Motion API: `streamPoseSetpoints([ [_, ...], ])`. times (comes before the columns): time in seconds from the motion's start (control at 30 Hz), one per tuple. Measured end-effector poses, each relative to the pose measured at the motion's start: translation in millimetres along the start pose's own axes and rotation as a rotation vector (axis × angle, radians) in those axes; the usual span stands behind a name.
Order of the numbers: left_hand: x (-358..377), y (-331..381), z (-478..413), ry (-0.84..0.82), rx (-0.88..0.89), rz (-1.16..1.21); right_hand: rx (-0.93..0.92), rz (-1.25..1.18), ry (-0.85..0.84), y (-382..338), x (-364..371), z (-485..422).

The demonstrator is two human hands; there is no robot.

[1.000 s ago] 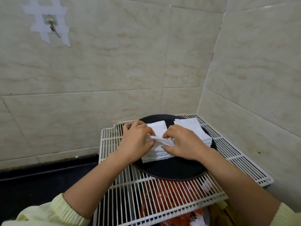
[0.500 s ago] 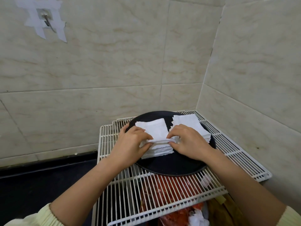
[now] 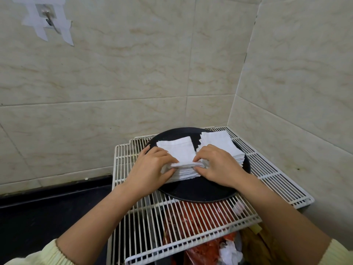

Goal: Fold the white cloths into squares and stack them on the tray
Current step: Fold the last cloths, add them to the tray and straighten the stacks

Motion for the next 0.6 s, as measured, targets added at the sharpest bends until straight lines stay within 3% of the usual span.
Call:
streamPoseSetpoints([
  [0.17,-3.0,-9.3,1.5,-0.044,-0.052,0.067,0.073,-0.121,-0.099,-1.7,-8.1,-5.3],
  [0.27,-7.0,-6.7,3.9,-0.037,-0.099,0.201,0.182,-0.249,0.001,0.6,-15.2,-16.6],
  [0.37,-10.1,-2.9,2.1,0.026,-0.172,0.326,0.299,-0.228,0.097,3.0,-14.3,-36.0],
  [0.5,-5.1,-12.8,-12.7,0.268,-0.482,0.349,0.417,-0.214,0.049,3.8,-5.8,-59.4],
  [0.6,-0.8,-24.0,-26.0,0.228,-0.608,0.385,0.480,-0.249,0.028,1.5,1.5,-68.6],
])
Point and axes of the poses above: each hand's wrist, its own z-axis away from the middle knuckle, its own x-axis out of the palm, y = z × x, the point moved 1 cm from there along -z, towards the middle knuckle, and after that the axes turned 1 degree about z, right-handed, at the moved point
